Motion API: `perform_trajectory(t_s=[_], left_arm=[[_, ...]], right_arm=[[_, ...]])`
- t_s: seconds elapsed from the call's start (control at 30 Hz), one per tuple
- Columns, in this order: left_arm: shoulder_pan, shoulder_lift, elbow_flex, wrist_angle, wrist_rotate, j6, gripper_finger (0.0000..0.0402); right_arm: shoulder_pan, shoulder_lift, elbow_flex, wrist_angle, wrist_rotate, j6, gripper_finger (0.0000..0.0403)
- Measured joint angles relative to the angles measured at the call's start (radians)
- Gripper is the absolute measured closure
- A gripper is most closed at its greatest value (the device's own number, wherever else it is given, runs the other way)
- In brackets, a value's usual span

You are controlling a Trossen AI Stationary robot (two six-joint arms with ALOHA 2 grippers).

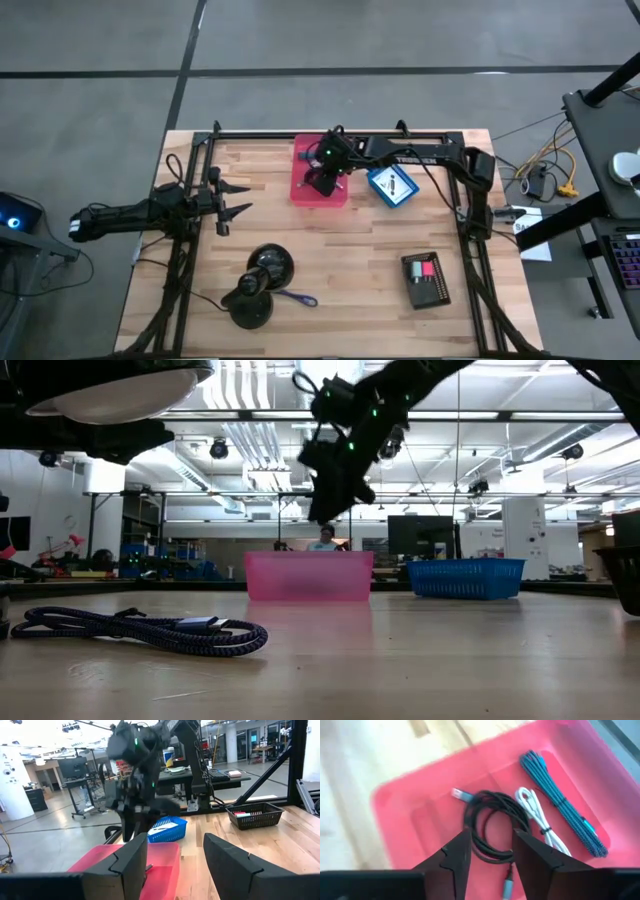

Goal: Pick and place items into bin
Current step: Put the blue charger cable into the pink bin

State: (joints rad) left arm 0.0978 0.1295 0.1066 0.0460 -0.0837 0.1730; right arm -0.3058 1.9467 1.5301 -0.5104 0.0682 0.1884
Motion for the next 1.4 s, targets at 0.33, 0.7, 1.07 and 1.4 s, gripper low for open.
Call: perform_trajectory(t_s=[0.33, 0.7, 1.07, 1.4], left_arm=[[0.0, -0.001, 0.0, -0.002, 0.0, 0.0, 0.0222], [0.0, 0.0, 0.0, 0.0, 0.0, -0.002, 0.0222], [0.0, -0.001, 0.0, -0.001, 0.0, -0.003, 0.0222], [0.0, 0.0, 0.0, 0.0, 0.0, -0.002, 0.0222]], right_arm=[[0.167, -0.003, 0.18, -0.302, -0.009, 0.088, 0.0278], [0.471, -0.007, 0.227, -0.362, 0.011, 0.219, 0.0301], [0.699, -0.001, 0.145, -0.121, 0.185, 0.192, 0.0304], [0.727, -0.001, -0.03, 0.067, 0.184, 0.222, 0.0241]])
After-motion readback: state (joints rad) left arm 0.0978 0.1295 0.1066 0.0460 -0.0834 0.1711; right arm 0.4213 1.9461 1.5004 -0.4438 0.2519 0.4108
